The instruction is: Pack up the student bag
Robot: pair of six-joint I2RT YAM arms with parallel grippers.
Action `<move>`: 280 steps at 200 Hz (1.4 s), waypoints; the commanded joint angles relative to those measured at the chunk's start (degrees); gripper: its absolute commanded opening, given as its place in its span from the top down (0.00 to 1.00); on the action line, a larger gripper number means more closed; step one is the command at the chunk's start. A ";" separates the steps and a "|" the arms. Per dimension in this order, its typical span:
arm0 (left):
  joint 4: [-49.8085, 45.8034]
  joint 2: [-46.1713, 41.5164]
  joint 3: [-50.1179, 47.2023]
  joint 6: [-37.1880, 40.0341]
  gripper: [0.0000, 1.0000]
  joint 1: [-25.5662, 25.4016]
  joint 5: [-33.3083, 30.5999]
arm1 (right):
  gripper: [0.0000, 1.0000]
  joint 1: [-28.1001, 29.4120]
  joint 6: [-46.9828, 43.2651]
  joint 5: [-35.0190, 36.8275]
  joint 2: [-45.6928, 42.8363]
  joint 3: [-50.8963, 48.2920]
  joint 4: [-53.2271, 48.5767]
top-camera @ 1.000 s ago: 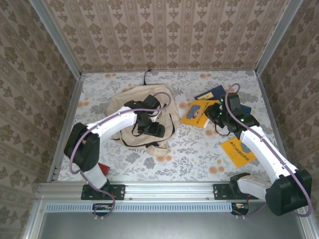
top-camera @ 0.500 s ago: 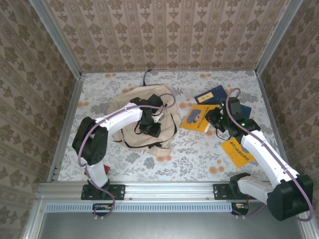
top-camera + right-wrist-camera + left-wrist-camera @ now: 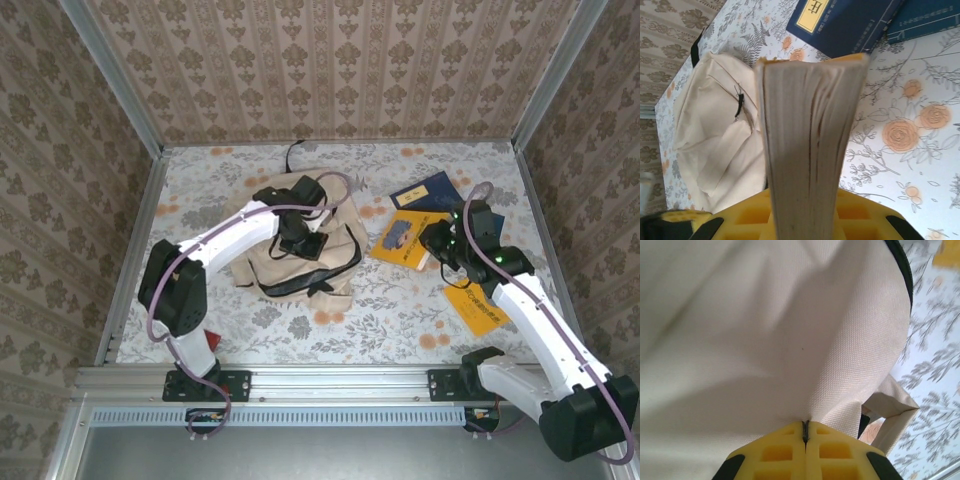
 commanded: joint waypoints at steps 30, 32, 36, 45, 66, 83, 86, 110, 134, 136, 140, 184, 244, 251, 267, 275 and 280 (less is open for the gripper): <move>15.98 -3.88 4.89 -8.56 1.00 3.84 -0.98 | 0.88 -1.25 -3.11 -4.21 -5.93 3.36 0.67; 16.62 -3.89 4.88 -8.87 1.00 3.92 -1.03 | 0.88 -1.27 -3.12 -4.89 -6.00 3.27 0.78; 17.66 -3.97 4.98 -9.31 1.00 4.03 -1.22 | 0.88 -1.28 -3.03 -6.02 -6.44 3.05 0.92; 19.62 -4.07 5.30 -10.13 1.00 4.13 -1.59 | 0.88 -1.39 -2.86 -8.24 -7.29 2.68 3.44; 25.02 -5.32 4.84 -10.89 1.00 4.04 -2.17 | 0.88 -1.45 -1.41 -14.20 -8.83 1.73 6.99; 28.70 -7.11 3.78 -10.51 1.00 3.70 -2.30 | 0.88 -1.37 1.72 -18.84 -8.83 -0.41 11.37; 29.29 -7.49 3.49 -10.44 1.00 3.62 -2.27 | 0.88 -1.38 2.52 -19.40 -8.74 -0.89 12.34; 34.60 -10.39 0.61 -9.61 1.00 2.95 -1.87 | 0.89 -0.88 7.27 -21.88 -6.16 -4.10 18.07; 37.20 -12.43 -1.26 -8.41 1.00 2.16 -1.44 | 0.90 0.06 10.01 -20.90 -2.79 -6.51 23.96; 37.24 -12.45 -1.34 -8.24 1.00 2.12 -1.43 | 0.90 0.08 10.27 -20.71 -2.44 -6.73 24.44; 37.28 -12.67 -1.41 -8.11 1.00 2.04 -1.37 | 0.90 0.16 10.82 -20.40 -1.73 -7.15 25.59; 40.00 -13.76 -4.32 -8.14 1.00 1.85 1.03 | 0.92 1.55 17.03 -20.21 8.13 -10.25 43.44; 39.87 -13.73 -3.46 -10.34 1.00 1.76 1.10 | 0.93 6.36 24.62 -12.49 21.24 -7.39 56.71; 39.57 -13.65 -2.72 -10.93 1.00 1.75 1.31 | 0.93 7.14 26.08 -11.51 23.15 -6.58 58.23; 39.81 -13.73 -1.96 -11.94 1.00 1.76 1.82 | 0.93 9.01 28.70 -9.56 28.45 -4.47 62.50; 40.06 -13.66 -1.86 -12.21 1.00 1.75 2.06 | 0.93 9.99 29.72 -8.71 30.85 -3.11 64.47; 40.12 -13.81 -1.90 -12.19 1.00 1.75 2.17 | 0.93 10.57 30.19 -8.04 32.31 -2.10 65.18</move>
